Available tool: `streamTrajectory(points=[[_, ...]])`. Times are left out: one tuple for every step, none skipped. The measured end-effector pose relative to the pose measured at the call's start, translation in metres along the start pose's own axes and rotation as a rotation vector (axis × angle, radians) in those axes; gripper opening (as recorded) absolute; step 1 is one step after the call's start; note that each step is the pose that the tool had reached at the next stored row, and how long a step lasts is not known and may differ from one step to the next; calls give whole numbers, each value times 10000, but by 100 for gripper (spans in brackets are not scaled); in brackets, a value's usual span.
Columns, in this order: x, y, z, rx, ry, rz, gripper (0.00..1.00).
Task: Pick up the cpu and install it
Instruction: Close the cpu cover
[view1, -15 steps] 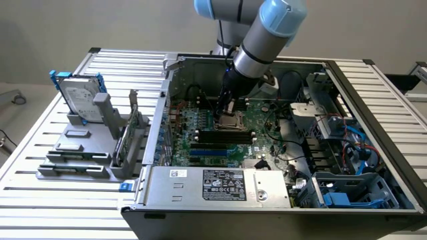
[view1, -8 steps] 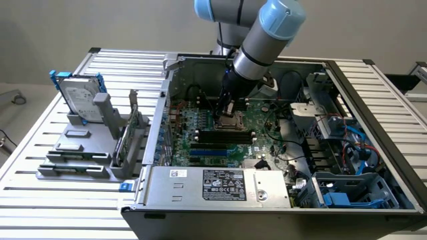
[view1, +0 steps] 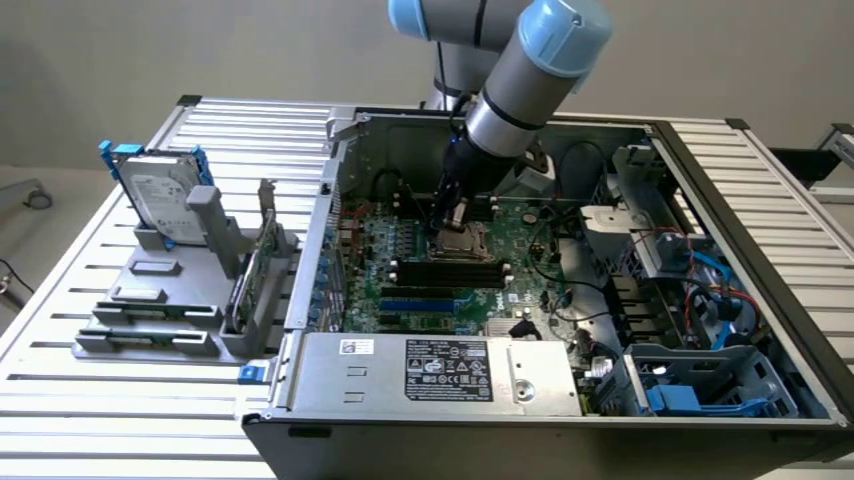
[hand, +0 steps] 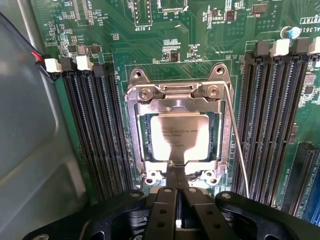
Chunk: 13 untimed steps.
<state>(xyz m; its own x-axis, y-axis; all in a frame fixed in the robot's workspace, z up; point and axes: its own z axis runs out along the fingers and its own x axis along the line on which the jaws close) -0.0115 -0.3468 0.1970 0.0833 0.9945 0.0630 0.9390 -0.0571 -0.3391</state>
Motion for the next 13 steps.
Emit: streamTrajectory(points=[[0, -9, -10, 22, 12, 7, 11], [1, -20, -17, 47, 33, 9, 11], [0, -34, -24, 71, 67, 4, 11], [-1, -53, -27, 94, 113, -7, 11], [-2, -74, -30, 120, 172, -23, 11], [-3, -97, -34, 142, 234, -43, 11], [-4, -123, -39, 160, 299, -64, 11], [-5, -150, -43, 175, 367, -84, 11], [-7, -177, -45, 185, 427, -101, 11], [-8, -202, -47, 194, 479, -113, 11], [-9, -226, -47, 202, 527, -124, 11], [-11, -249, -47, 208, 570, -132, 11], [-12, -268, -47, 216, 610, -139, 11]])
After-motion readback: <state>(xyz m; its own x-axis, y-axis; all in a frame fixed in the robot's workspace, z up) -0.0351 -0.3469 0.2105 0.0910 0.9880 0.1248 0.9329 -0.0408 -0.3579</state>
